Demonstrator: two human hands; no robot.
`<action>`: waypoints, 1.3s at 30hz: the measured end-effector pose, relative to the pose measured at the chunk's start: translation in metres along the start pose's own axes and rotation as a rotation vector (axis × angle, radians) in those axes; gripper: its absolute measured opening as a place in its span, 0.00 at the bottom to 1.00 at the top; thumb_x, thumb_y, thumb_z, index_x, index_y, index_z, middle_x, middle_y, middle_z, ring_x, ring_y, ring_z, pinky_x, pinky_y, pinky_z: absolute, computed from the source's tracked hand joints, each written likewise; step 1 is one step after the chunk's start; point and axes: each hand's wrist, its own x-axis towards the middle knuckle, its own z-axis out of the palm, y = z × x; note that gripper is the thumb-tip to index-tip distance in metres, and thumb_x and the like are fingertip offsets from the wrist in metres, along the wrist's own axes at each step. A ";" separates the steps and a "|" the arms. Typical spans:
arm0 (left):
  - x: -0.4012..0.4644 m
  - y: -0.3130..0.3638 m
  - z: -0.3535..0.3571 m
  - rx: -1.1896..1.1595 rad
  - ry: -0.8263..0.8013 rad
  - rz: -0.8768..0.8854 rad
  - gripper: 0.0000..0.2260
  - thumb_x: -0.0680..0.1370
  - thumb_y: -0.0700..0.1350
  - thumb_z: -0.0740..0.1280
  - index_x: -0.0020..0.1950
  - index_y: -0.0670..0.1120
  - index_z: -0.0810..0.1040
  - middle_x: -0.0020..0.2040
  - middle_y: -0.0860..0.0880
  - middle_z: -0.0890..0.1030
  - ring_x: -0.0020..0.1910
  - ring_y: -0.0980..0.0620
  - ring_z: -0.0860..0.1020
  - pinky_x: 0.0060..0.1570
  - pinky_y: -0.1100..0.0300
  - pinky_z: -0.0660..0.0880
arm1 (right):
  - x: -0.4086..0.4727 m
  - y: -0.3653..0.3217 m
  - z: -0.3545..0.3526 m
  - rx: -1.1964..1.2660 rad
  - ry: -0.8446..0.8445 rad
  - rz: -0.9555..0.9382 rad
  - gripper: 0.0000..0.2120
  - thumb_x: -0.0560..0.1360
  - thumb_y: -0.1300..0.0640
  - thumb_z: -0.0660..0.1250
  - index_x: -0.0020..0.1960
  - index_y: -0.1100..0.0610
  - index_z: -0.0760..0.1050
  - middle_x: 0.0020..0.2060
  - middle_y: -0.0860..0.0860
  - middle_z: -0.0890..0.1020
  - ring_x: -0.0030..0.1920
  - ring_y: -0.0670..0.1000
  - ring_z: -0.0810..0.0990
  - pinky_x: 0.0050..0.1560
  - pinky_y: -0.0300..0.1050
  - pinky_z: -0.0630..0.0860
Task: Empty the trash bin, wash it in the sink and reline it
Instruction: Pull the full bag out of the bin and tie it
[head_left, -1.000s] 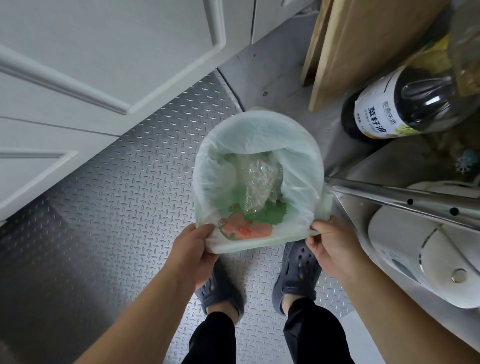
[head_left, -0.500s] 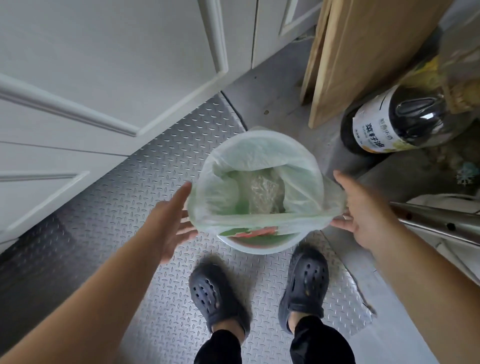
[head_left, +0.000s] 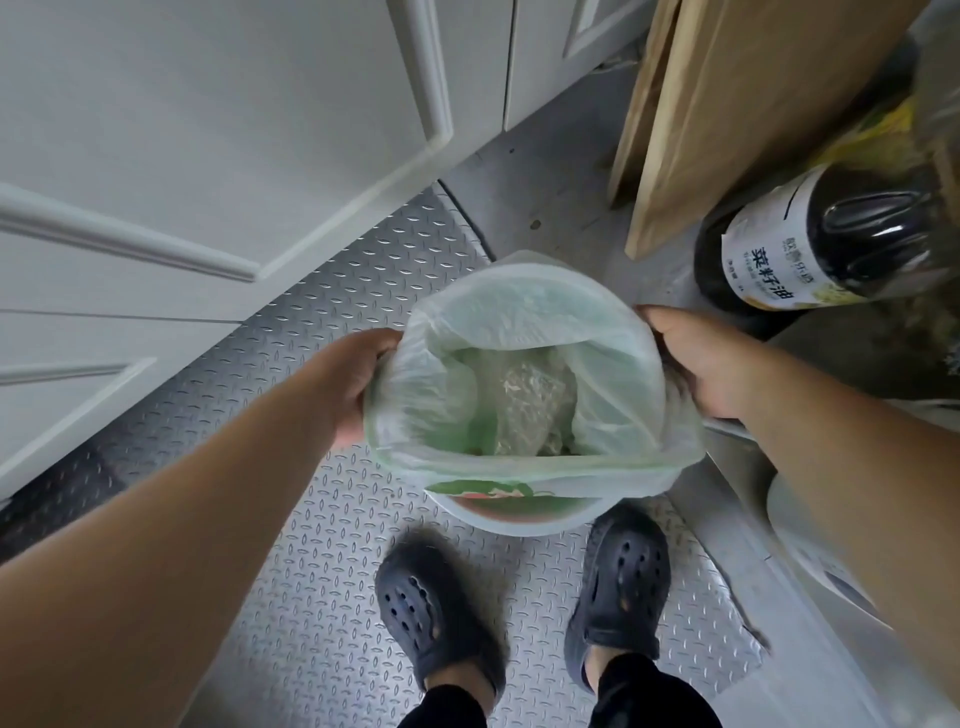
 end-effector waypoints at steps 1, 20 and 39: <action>0.002 0.004 -0.002 0.007 0.024 0.004 0.08 0.73 0.36 0.64 0.45 0.39 0.83 0.44 0.39 0.82 0.44 0.41 0.84 0.53 0.41 0.80 | 0.002 0.000 -0.001 0.008 -0.028 0.000 0.14 0.70 0.43 0.71 0.45 0.52 0.86 0.46 0.53 0.88 0.42 0.53 0.87 0.43 0.46 0.82; -0.039 0.015 -0.019 0.409 0.671 0.827 0.07 0.69 0.47 0.68 0.37 0.47 0.72 0.30 0.52 0.71 0.29 0.51 0.67 0.29 0.60 0.65 | -0.082 0.002 -0.009 -0.506 0.623 -0.828 0.06 0.70 0.64 0.68 0.45 0.59 0.72 0.40 0.54 0.77 0.40 0.55 0.75 0.41 0.46 0.70; -0.030 -0.089 -0.041 0.760 0.272 0.314 0.18 0.79 0.46 0.67 0.69 0.50 0.74 0.65 0.51 0.79 0.56 0.50 0.77 0.60 0.47 0.72 | -0.118 0.171 -0.013 -0.880 0.171 -0.386 0.06 0.76 0.52 0.68 0.48 0.54 0.79 0.42 0.47 0.83 0.40 0.49 0.81 0.42 0.46 0.77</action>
